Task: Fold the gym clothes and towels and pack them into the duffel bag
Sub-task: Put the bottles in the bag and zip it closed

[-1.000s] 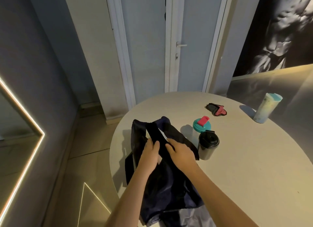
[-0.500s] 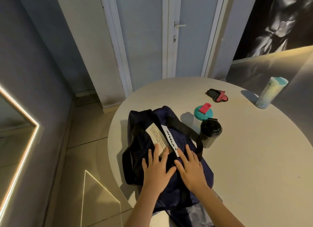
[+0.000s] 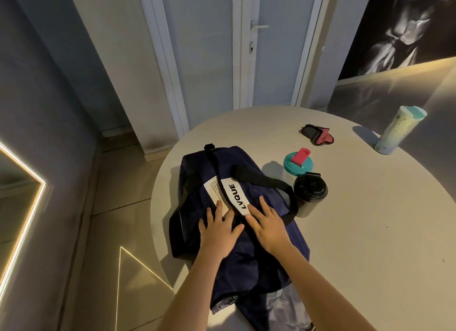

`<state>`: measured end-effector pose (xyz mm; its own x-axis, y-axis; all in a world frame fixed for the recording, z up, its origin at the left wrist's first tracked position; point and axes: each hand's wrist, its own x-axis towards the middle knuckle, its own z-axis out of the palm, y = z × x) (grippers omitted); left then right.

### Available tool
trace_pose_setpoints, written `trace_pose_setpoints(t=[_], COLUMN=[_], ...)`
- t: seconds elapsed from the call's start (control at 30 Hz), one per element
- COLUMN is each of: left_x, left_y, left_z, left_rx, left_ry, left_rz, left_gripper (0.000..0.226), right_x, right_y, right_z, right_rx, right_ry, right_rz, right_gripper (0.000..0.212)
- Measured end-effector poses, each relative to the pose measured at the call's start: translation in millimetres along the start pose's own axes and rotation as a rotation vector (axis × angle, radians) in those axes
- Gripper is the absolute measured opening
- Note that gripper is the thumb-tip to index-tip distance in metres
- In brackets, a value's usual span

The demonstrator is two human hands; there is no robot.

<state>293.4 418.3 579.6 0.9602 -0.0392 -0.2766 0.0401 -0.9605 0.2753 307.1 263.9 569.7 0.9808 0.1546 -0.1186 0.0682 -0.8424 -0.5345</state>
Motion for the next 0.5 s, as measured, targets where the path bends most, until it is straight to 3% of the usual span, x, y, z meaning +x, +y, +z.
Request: trace_pose_setpoints(t=[0.1,0.17,0.27,0.4,0.5], left_x=[-18.6,-37.3,-51.8,-43.7,-43.5], left_y=[2.7,7.7,14.9,17.9,14.5], left_z=[3.5,11.1,18.3,17.5,23.9], left_rx=[0.000,-0.082,-0.017,0.179,0.210], left_ry=[0.225,0.381,0.410,0.228,0.132], left_rz=[0.051,0.114,0.230,0.239,0.171], left_gripper=[0.065,0.064,0.068,0.074,0.086], right_x=[-10.7,-19.8,-23.3,-8.4,5.6], right_y=[1.5,8.6,23.6,46.8,66.7], right_z=[-6.5,-15.6,-35.7,-68.9,-82.0], right_rx=[0.015,0.068,0.100,-0.046,-0.240], right_ry=[0.072,0.183,0.302,0.403,0.294], right_rz=[-0.048,-0.079,-0.091,-0.034,0.164], right_gripper=[0.055,0.045,0.047,0.050,0.066])
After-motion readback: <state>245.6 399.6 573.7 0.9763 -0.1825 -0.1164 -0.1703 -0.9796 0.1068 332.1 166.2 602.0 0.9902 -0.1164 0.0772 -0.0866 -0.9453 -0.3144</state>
